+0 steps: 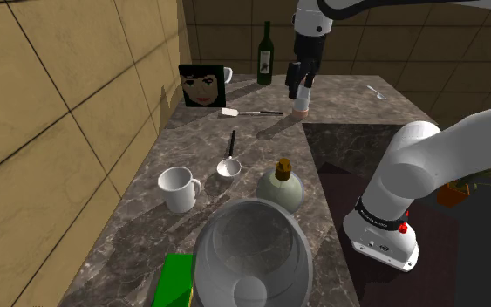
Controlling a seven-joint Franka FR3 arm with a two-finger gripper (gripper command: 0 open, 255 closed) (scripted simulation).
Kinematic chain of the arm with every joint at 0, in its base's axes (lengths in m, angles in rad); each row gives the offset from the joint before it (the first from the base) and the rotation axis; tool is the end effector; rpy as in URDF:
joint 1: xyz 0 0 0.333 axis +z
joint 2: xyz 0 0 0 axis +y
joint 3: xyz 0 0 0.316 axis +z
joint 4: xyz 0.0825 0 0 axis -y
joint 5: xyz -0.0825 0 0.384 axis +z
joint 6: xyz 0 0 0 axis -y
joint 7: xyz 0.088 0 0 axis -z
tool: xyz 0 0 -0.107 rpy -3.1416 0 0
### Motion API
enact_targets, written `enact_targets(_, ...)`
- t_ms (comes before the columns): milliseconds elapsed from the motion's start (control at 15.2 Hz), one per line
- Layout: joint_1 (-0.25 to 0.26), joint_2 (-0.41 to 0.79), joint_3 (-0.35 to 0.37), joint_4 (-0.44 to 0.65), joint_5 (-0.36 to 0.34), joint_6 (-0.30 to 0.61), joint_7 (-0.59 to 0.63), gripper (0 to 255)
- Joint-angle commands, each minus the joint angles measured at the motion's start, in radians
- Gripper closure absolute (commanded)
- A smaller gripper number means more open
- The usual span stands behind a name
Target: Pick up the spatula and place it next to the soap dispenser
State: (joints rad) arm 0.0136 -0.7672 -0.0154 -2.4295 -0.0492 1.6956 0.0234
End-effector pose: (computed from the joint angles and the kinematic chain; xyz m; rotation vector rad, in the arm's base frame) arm 0.3215 -0.0063 0.5608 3.1033 -0.0244 0.0524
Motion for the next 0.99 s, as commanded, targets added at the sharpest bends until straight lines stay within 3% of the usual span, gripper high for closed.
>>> enact_targets(0,0.0,0.0,0.0,0.0,0.0,0.0,0.0,0)
enact_targets(462,0.011,0.228,-0.127,0.059,-0.06,0.155,-0.237,0)
enact_targets(924,0.032,0.501,-0.225,0.195,-0.055,0.276,-0.474,0)
